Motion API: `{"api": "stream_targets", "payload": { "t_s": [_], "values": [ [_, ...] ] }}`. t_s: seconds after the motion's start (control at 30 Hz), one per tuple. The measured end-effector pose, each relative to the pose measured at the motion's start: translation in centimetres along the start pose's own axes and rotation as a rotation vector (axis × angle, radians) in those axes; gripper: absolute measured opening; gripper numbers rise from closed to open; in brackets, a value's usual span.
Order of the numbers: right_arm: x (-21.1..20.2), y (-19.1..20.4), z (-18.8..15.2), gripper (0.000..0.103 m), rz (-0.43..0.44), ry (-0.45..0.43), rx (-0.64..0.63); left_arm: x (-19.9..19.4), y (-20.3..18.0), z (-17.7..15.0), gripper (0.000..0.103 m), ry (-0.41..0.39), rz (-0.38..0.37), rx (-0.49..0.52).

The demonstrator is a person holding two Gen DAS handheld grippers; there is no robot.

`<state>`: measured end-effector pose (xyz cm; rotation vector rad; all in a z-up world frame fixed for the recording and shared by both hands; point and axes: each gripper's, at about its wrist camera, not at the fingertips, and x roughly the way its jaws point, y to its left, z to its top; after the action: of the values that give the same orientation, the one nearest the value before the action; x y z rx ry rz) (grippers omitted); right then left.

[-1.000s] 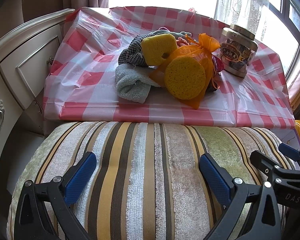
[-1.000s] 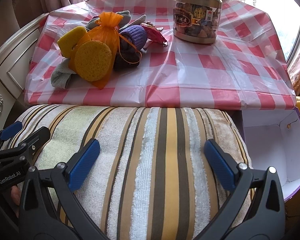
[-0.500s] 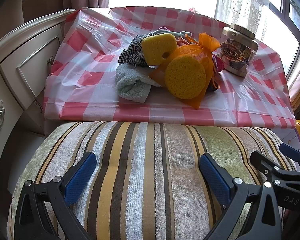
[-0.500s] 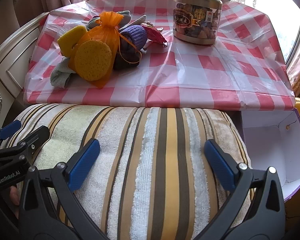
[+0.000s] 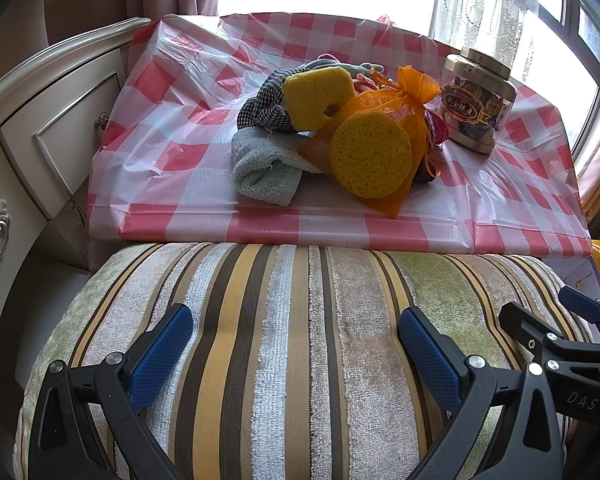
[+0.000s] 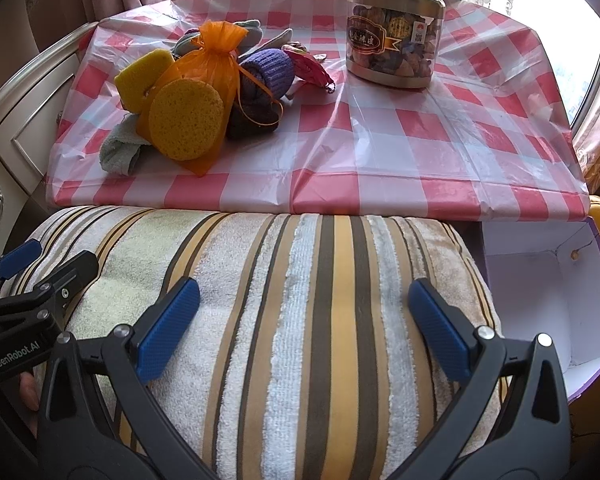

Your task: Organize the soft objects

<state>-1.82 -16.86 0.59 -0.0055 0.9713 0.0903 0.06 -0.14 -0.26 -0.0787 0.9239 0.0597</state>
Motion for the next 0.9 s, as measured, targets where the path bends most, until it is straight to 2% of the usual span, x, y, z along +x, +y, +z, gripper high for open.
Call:
{"api": "stream_targets", "payload": {
  "t_s": [0.23, 0.3, 0.4, 0.47, 0.67, 0.8, 0.83, 0.9],
  "values": [
    [0.4, -0.7, 1.5, 0.103, 0.065, 0.086, -0.006, -0.6, 1.1, 0.6, 0.103, -0.018, -0.049, -0.052],
    [0.3, -1.0, 2.3, 0.103, 0.126, 0.076, -0.003, -0.8, 1.4, 1.3, 0.102, -0.030, -0.060, -0.056],
    [0.6, -0.7, 4.0, 0.103, 0.210, 0.040, -0.034, -0.8, 2.3, 4.2, 0.097, -0.091, -0.103, -0.099],
    [1.0, -0.6, 5.3, 0.103, 0.218, 0.008, -0.022, -0.5, 2.6, 6.0, 0.087, -0.117, -0.127, -0.117],
    [2.6, -0.1, 9.2, 0.103, 0.249, -0.067, -0.020, 2.3, 2.7, 12.1, 0.074, -0.162, -0.142, -0.120],
    [3.7, 0.9, 11.2, 0.103, 0.276, -0.086, -0.007, 4.7, 1.9, 14.4, 0.066, -0.139, -0.135, -0.086],
    [3.7, 1.1, 11.4, 0.103, 0.280, -0.090, 0.002, 5.8, 1.7, 14.8, 0.062, -0.110, -0.140, -0.078],
    [4.3, 1.5, 12.2, 0.103, 0.292, -0.100, 0.029, 7.6, 1.7, 15.0, 0.042, -0.065, -0.143, -0.080]
  ]
}}
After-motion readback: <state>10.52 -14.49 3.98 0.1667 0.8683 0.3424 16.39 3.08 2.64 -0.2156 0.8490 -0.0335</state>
